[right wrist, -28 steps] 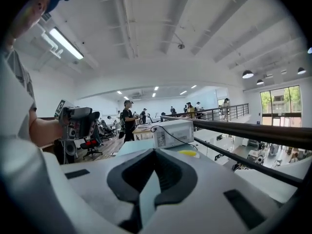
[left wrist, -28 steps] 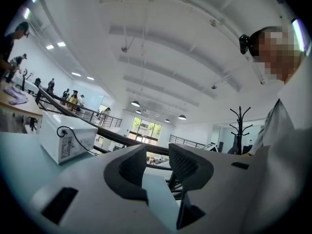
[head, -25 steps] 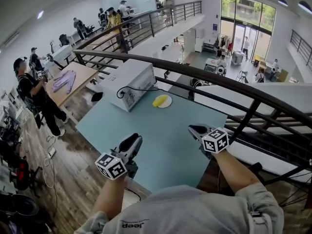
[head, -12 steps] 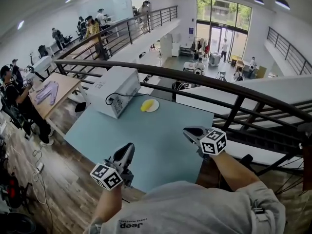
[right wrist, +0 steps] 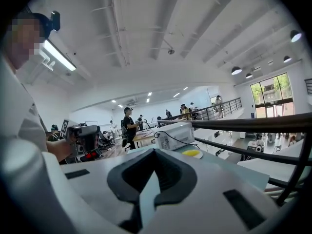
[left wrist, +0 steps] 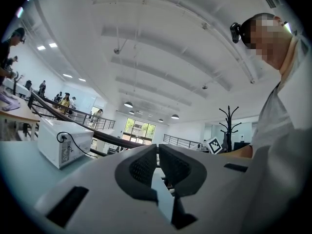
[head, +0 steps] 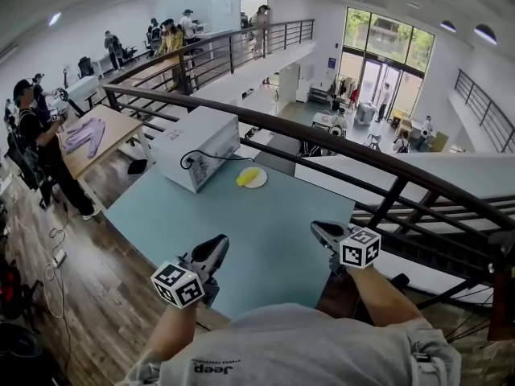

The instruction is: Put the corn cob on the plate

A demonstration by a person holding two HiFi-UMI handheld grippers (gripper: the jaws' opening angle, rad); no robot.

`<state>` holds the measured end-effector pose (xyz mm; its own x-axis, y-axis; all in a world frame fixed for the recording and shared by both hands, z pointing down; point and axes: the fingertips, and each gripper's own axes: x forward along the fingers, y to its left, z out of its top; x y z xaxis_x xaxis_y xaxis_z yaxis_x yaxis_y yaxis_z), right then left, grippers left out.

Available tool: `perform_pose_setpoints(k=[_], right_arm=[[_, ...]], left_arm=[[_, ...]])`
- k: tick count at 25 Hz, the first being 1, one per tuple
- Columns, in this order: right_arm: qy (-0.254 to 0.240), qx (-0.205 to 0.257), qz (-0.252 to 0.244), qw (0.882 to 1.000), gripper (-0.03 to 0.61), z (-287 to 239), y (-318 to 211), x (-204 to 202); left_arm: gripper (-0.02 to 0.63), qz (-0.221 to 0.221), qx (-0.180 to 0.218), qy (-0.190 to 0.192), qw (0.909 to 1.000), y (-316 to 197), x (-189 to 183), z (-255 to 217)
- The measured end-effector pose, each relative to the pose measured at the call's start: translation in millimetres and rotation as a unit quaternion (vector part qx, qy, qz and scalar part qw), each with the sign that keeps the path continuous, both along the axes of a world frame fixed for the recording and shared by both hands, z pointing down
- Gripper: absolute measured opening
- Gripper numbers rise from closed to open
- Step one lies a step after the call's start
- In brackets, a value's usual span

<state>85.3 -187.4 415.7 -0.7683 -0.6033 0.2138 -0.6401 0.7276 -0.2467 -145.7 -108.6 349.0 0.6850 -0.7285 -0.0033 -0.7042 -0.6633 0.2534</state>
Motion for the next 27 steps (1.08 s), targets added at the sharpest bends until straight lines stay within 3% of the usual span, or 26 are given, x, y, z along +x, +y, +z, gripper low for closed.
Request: perform_pose_setpoints(k=[27], right_arm=[[0.003, 0.014, -0.003, 1.0, 0.015, -7.8, 1.3, -5.8]], left_arm=[[0.032, -0.004, -0.01, 0.009, 0.9999, 4.2, -5.3, 1.9]])
